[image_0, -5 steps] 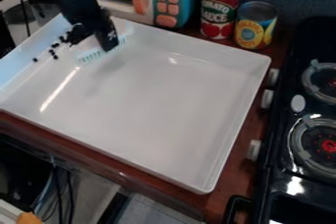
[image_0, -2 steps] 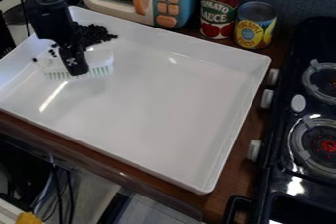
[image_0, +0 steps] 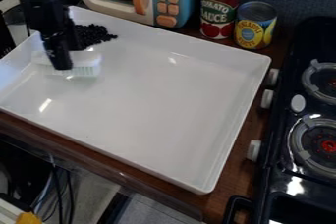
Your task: Sweep into pile
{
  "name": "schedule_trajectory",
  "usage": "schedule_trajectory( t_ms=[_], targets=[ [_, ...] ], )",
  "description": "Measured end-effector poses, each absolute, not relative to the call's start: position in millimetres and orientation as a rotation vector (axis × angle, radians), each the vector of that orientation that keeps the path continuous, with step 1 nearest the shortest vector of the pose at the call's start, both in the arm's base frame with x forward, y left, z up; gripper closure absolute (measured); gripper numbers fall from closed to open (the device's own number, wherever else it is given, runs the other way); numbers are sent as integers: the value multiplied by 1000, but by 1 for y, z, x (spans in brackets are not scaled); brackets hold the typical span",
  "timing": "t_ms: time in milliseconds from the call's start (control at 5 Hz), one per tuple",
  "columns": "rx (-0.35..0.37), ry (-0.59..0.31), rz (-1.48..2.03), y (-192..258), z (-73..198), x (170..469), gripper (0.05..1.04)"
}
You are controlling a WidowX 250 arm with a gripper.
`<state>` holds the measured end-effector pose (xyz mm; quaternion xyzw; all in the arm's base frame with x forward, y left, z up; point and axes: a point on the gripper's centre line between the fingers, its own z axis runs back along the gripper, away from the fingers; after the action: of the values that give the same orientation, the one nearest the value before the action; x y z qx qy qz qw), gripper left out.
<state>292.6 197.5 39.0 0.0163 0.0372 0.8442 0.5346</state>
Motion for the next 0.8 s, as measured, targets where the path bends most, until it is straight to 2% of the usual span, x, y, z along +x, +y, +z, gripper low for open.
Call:
schedule_trajectory(
  t_ms=[200, 400, 600, 800],
  targets=[
    [70, 118, 1961, 221, 36, 280, 364],
    [37, 152, 1920, 229, 29, 261, 364],
    [-12, 144, 1863, 234, 31, 251, 364],
    [-67, 99, 1819, 234, 29, 260, 364]
  ],
)
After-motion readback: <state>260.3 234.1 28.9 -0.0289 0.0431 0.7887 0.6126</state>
